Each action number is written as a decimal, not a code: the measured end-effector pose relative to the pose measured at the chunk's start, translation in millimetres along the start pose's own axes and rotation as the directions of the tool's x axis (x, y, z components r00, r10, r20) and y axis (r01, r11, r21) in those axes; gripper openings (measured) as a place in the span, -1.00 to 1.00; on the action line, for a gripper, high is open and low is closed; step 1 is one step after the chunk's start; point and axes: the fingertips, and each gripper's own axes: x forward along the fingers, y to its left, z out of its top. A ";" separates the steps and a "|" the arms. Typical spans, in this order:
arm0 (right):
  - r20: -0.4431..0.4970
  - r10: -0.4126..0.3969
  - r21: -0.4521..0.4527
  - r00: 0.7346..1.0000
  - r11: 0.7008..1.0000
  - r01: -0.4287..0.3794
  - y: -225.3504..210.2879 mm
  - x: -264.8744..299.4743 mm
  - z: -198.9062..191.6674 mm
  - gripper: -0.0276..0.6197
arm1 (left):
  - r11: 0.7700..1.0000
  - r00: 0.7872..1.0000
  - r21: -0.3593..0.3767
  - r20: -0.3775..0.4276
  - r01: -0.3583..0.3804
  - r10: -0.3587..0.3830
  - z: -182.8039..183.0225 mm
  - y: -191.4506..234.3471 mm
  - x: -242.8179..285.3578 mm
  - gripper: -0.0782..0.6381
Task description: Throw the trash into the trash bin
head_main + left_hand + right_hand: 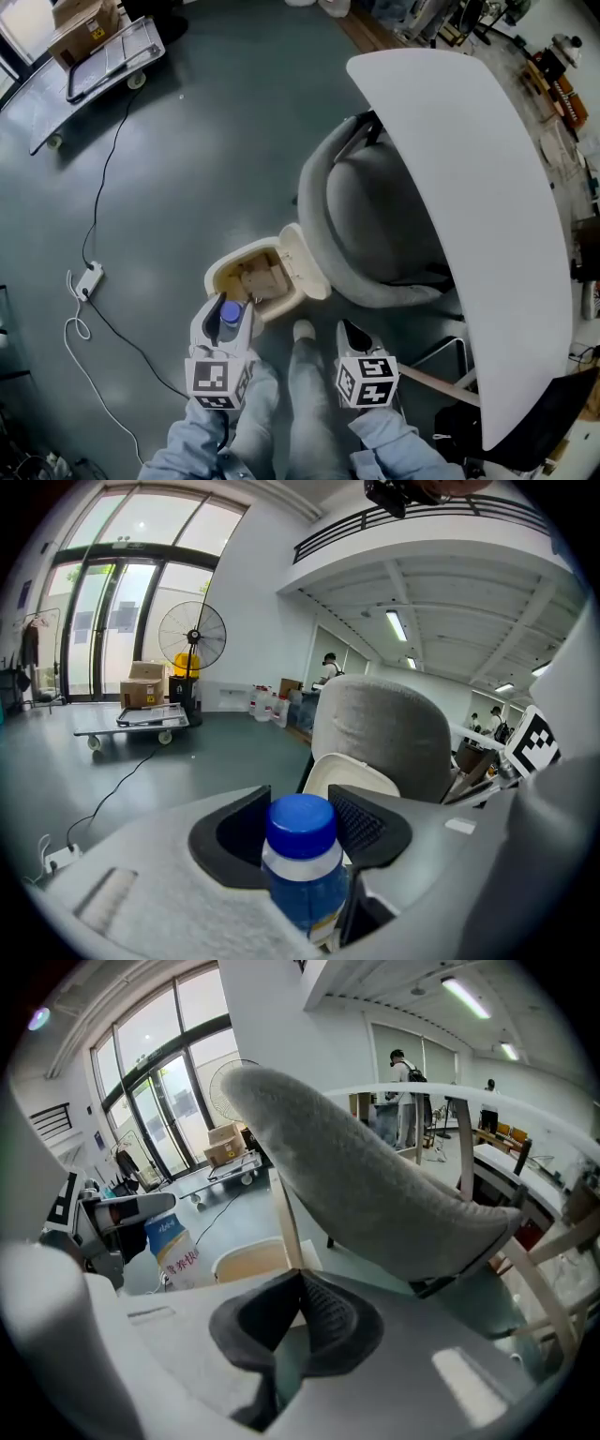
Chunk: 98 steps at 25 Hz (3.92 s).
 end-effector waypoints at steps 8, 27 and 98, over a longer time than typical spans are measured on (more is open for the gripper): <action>-0.006 -0.059 0.029 0.998 0.998 0.059 -25.6 60.4 -23.4 -0.91 | 0.998 1.000 0.058 0.026 -0.008 0.006 -30.7 14.1 55.6 -0.22; -0.073 -0.061 0.055 0.995 0.996 0.065 -39.3 109.2 -56.4 -0.91 | 0.976 0.991 0.201 -0.123 0.078 -0.054 -117.1 17.4 148.6 -0.20; 0.400 0.271 -0.250 0.876 0.951 -0.180 116.6 -210.8 280.0 -0.91 | 0.927 0.894 -0.087 0.244 -0.365 0.375 262.9 35.0 -219.8 -0.76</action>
